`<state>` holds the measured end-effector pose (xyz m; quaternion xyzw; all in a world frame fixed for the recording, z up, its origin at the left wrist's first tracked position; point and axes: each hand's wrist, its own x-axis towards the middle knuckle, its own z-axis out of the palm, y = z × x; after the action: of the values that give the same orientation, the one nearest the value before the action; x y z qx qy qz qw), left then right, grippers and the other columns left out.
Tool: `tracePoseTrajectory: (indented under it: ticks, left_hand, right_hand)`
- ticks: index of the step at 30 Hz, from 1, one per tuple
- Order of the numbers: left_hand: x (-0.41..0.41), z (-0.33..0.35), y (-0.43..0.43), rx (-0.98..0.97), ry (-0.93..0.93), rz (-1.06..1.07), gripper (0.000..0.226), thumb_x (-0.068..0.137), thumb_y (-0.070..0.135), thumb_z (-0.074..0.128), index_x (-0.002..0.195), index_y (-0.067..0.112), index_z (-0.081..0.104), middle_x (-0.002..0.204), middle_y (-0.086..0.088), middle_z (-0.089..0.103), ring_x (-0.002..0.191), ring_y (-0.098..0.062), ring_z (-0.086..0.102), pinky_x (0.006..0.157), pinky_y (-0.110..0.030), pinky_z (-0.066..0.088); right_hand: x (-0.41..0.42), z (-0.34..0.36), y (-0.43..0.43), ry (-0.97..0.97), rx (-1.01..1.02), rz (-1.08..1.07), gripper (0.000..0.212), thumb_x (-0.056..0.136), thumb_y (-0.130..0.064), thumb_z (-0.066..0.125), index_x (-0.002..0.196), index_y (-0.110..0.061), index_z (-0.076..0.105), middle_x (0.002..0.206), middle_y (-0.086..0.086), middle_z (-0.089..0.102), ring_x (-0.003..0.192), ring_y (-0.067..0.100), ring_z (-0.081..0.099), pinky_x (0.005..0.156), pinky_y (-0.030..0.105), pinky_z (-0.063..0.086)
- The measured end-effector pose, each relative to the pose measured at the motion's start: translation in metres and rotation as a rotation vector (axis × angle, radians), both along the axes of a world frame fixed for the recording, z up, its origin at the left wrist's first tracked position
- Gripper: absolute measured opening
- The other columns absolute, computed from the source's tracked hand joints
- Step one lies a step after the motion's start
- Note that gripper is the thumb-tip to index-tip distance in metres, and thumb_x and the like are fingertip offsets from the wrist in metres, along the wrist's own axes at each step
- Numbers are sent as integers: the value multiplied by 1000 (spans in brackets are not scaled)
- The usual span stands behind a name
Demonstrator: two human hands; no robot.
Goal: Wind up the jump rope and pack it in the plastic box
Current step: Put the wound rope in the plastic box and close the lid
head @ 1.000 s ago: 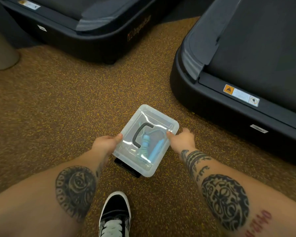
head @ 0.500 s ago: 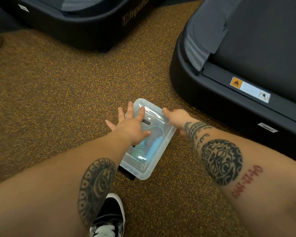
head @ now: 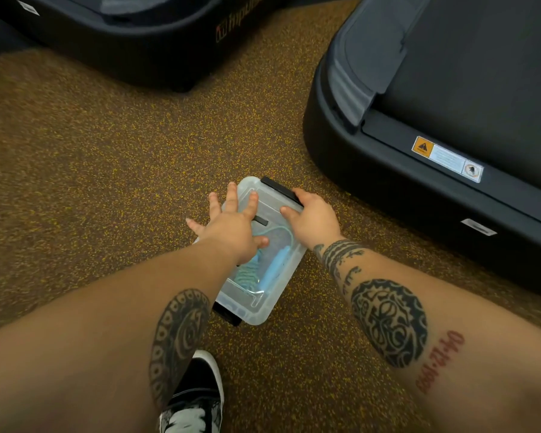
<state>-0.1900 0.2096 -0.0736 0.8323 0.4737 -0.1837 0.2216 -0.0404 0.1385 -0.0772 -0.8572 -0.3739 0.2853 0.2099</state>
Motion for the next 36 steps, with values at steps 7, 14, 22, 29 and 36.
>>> tracePoseTrajectory:
  ticks: [7, 14, 22, 29, 36]
  left_hand:
    - [-1, -2, 1, -4, -1, -5, 95, 87, 60, 57, 152, 46, -11, 161, 5, -32, 149, -34, -23, 103, -84, 7]
    - [-6, 12, 6, -64, -33, -24, 95, 86, 61, 59, 154, 45, -6, 163, 7, -27, 151, -30, -18, 108, -78, 8]
    - [-75, 34, -10, -205, -372, 480, 70, 93, 30, 57, 155, 23, 25, 159, -5, 37, 136, -31, 46, 113, -48, 37]
    - [-111, 21, -67, -572, -521, 1152, 41, 91, 23, 66, 124, 2, 53, 106, -9, 63, 96, -30, 62, 87, -40, 48]
    - [-105, 12, -80, -673, -726, 1371, 21, 92, 14, 67, 107, 5, 55, 104, -12, 66, 93, -28, 67, 86, -44, 54]
  right_hand:
    - [-3, -1, -4, -100, 20, 87, 51, 97, -30, 53, 145, -15, 46, 143, 13, 53, 130, 29, 50, 107, 32, 37]
    - [-15, 10, -10, -201, -232, 194, 71, 99, -46, 40, 157, -20, 10, 167, 2, 12, 148, 32, 23, 113, 55, 30]
    - [-91, 24, -67, -226, -261, 373, 94, 87, -62, 52, 157, -22, 2, 167, 4, -12, 152, 34, -11, 120, 59, 12]
    - [-112, 22, -84, -226, -290, 415, 91, 89, -52, 58, 157, -23, 6, 167, 6, -9, 153, 32, -6, 121, 53, 19]
    - [-103, 28, -77, -233, -387, 469, 91, 91, -51, 57, 158, -25, 1, 168, 4, -9, 153, 29, -8, 115, 53, 29]
